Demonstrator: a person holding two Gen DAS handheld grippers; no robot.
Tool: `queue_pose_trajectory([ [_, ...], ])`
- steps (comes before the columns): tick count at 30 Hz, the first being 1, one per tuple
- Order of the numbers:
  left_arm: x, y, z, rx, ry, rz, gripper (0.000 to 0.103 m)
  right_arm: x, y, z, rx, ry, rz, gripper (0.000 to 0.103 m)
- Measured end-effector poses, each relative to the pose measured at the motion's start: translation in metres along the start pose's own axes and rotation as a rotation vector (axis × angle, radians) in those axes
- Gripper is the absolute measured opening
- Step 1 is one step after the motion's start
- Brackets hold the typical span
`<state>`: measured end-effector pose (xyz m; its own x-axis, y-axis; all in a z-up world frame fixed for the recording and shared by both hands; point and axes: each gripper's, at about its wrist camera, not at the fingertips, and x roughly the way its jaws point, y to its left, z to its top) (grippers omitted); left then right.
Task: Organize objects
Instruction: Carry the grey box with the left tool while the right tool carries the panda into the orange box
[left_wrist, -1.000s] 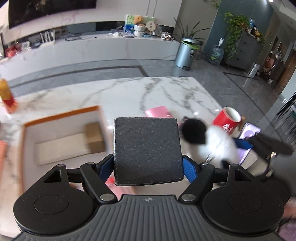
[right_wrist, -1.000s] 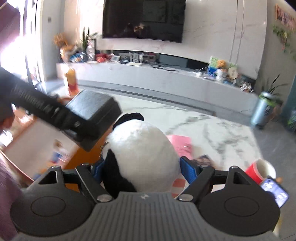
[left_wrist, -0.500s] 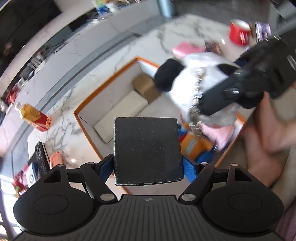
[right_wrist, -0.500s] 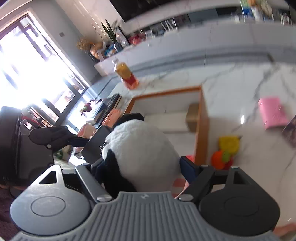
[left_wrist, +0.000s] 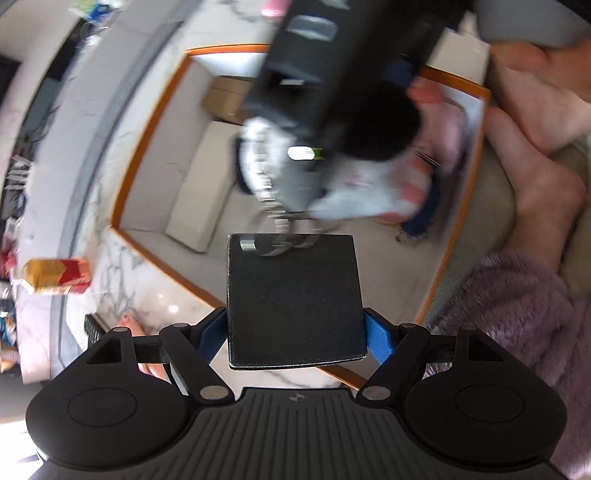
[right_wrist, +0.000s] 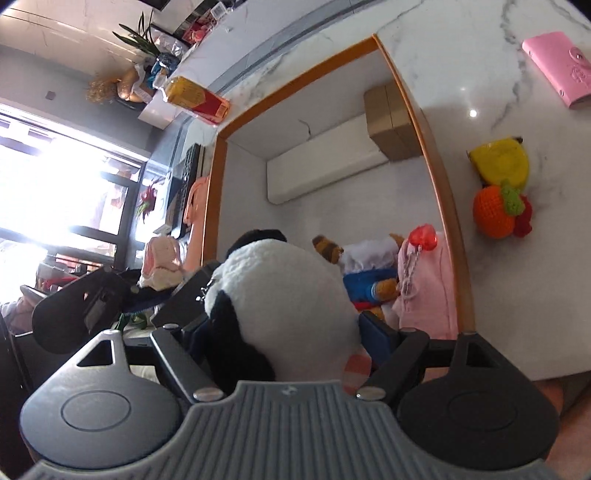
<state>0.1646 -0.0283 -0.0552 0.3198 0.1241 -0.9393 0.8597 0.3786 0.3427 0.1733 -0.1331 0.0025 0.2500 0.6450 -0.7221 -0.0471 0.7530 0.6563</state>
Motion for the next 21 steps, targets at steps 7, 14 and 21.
queue_pose_trajectory([
  [7,0.009,0.001,0.005,0.082,0.085,-0.121,0.089,0.026,-0.009,0.002,0.060,0.086,-0.009,0.081],
  [14,0.018,0.009,0.005,0.083,0.109,-0.174,0.090,0.037,-0.010,0.008,0.070,0.155,-0.025,0.084],
  [21,0.023,0.005,-0.004,0.125,0.119,-0.215,0.089,0.047,-0.023,0.005,0.209,0.307,0.107,0.081],
])
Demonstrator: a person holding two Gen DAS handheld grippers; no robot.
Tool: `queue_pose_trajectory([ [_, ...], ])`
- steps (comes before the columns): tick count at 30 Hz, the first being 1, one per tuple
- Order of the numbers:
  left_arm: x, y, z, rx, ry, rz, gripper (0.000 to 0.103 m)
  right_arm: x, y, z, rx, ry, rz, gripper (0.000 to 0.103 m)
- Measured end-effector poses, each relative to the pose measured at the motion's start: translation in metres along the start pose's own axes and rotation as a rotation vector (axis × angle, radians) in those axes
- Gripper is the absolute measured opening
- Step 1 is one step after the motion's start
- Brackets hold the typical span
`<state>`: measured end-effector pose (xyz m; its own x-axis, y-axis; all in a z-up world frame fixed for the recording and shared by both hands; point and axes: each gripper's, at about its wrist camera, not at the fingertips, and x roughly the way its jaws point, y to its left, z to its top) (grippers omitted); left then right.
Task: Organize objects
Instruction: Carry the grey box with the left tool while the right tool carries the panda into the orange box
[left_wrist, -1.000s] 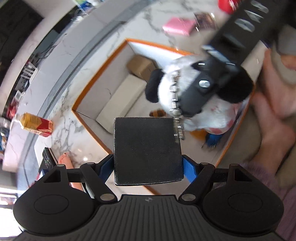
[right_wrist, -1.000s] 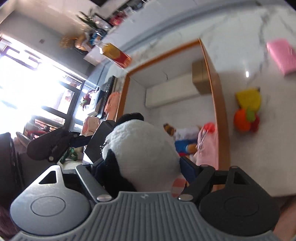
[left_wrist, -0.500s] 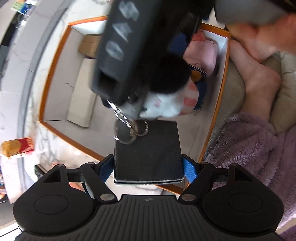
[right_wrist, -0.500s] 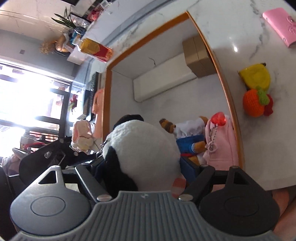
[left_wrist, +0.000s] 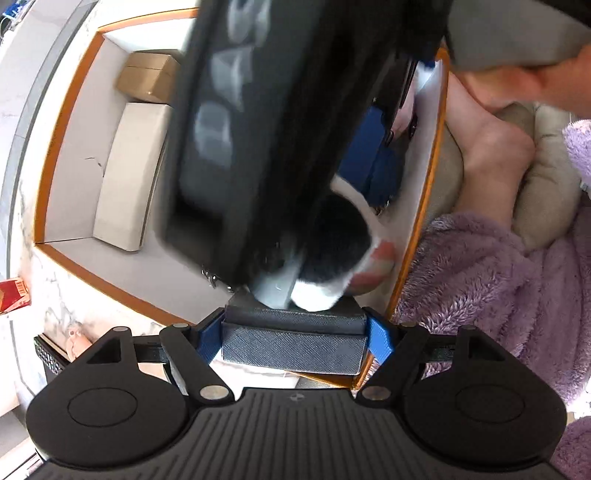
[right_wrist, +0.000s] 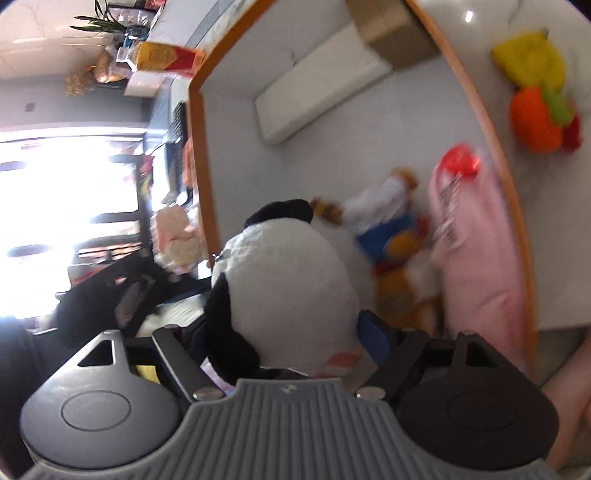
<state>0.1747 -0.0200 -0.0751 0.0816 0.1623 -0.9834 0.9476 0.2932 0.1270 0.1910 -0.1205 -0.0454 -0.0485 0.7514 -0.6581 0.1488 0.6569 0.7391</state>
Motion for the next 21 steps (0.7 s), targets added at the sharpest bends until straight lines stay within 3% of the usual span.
queue_pose_trajectory([
  [3,0.006,0.002,-0.001,-0.014,0.006,-0.003,0.089,0.008,0.003,-0.001,-0.029,-0.014,-0.088,0.080],
  [15,0.008,0.008,-0.031,-0.016,-0.078,-0.001,0.090,0.002,0.008,-0.006,-0.100,-0.006,-0.143,0.086],
  [21,0.016,0.003,-0.044,0.029,-0.087,0.054,0.090,-0.008,0.015,-0.010,-0.145,-0.006,-0.145,0.091],
])
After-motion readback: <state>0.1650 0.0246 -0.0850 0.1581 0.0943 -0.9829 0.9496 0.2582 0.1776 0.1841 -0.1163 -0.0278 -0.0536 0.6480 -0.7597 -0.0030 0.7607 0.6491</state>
